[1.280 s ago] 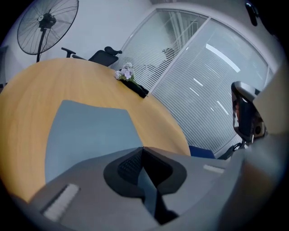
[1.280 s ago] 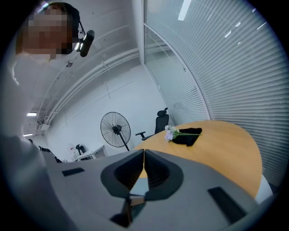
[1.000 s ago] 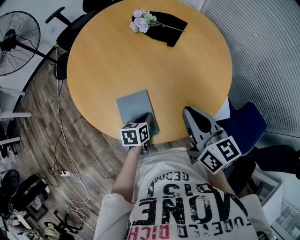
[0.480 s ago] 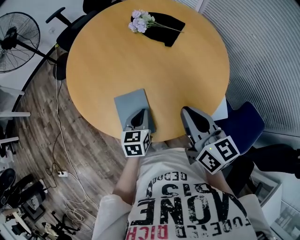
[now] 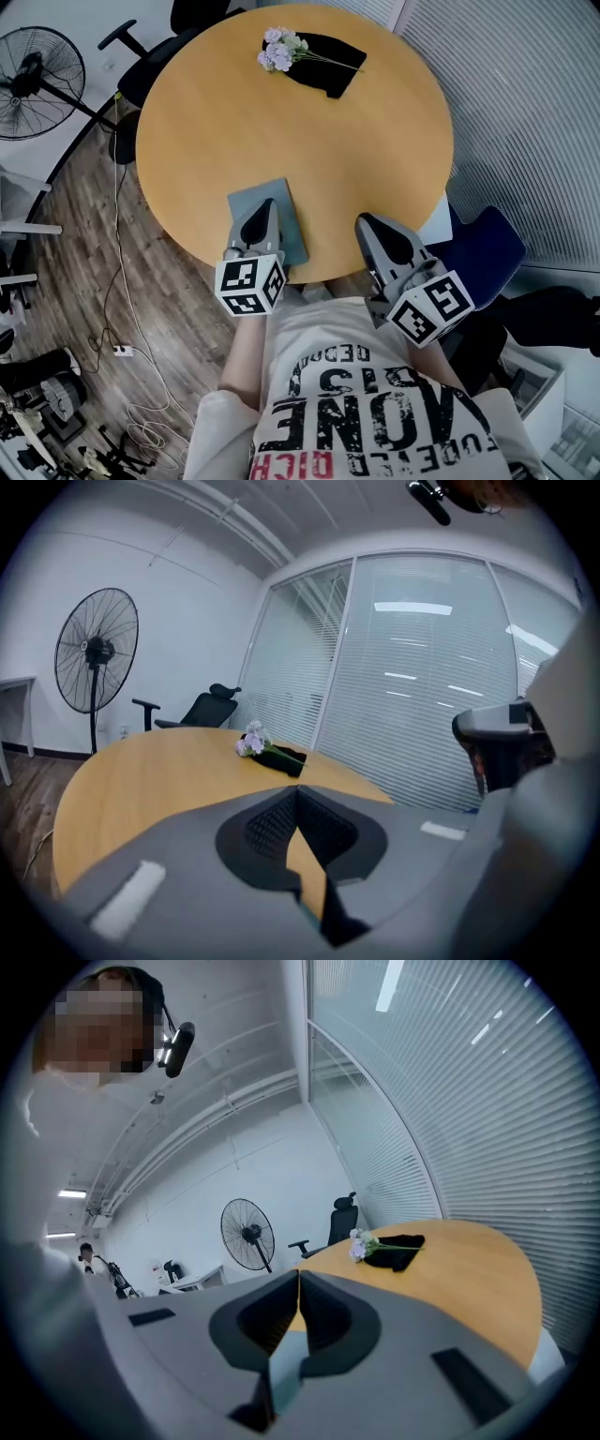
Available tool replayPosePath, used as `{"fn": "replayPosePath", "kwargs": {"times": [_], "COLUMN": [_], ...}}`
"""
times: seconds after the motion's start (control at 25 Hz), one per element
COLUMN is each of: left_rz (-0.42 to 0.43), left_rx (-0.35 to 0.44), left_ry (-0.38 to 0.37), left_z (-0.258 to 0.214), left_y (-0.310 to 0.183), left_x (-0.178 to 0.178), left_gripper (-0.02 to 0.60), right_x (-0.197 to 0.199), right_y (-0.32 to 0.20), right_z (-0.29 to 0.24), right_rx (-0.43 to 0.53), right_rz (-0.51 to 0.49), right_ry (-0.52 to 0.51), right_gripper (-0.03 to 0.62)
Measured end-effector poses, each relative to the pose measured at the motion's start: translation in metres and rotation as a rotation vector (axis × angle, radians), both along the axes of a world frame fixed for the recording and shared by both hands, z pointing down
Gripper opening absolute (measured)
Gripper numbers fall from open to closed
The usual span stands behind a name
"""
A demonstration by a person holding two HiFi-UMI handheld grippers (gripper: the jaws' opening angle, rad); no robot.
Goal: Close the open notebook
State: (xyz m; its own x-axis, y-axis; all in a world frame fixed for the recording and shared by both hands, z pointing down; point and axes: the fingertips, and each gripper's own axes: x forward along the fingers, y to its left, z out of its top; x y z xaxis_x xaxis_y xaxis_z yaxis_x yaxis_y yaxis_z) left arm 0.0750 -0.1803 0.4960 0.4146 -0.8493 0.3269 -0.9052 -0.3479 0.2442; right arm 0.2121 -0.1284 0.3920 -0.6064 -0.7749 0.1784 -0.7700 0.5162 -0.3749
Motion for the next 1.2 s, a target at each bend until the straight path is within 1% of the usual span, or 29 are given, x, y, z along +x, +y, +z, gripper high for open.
{"fn": "replayPosePath", "kwargs": {"times": [0.12, 0.24, 0.36, 0.64, 0.76, 0.88, 1.0, 1.2], "left_rz": [0.005, -0.002, -0.006, -0.005, 0.004, 0.019, 0.031, 0.028], "left_rx": [0.082, 0.136, 0.157, 0.212, 0.250, 0.291, 0.304, 0.330], "left_ry": [-0.031, -0.020, 0.012, 0.050, 0.053, 0.033, 0.028, 0.023], "left_z": [-0.030, -0.053, -0.066, -0.098, -0.117, -0.132, -0.139, -0.147], "left_y": [-0.004, -0.005, -0.005, 0.002, 0.004, 0.008, 0.013, 0.018], "left_x": [-0.005, -0.008, -0.010, -0.018, -0.019, -0.021, -0.026, -0.041], "left_gripper": [0.011, 0.011, 0.011, 0.011, 0.011, 0.011, 0.011, 0.011], "right_x": [-0.004, -0.007, -0.009, -0.019, -0.025, -0.028, -0.032, -0.043], "right_y": [0.002, 0.003, 0.003, 0.003, -0.002, -0.009, -0.014, -0.019], "right_z": [-0.004, -0.008, -0.014, -0.025, -0.029, -0.036, -0.043, -0.049], "right_rx": [0.012, 0.025, 0.041, 0.062, 0.073, 0.088, 0.101, 0.119], "right_rz": [-0.011, -0.021, -0.024, -0.046, -0.059, -0.047, -0.025, 0.010], "right_ry": [-0.003, -0.005, -0.005, 0.009, 0.005, 0.002, 0.000, 0.019], "right_gripper": [0.012, 0.012, 0.012, 0.012, 0.012, 0.012, 0.012, 0.012]}}
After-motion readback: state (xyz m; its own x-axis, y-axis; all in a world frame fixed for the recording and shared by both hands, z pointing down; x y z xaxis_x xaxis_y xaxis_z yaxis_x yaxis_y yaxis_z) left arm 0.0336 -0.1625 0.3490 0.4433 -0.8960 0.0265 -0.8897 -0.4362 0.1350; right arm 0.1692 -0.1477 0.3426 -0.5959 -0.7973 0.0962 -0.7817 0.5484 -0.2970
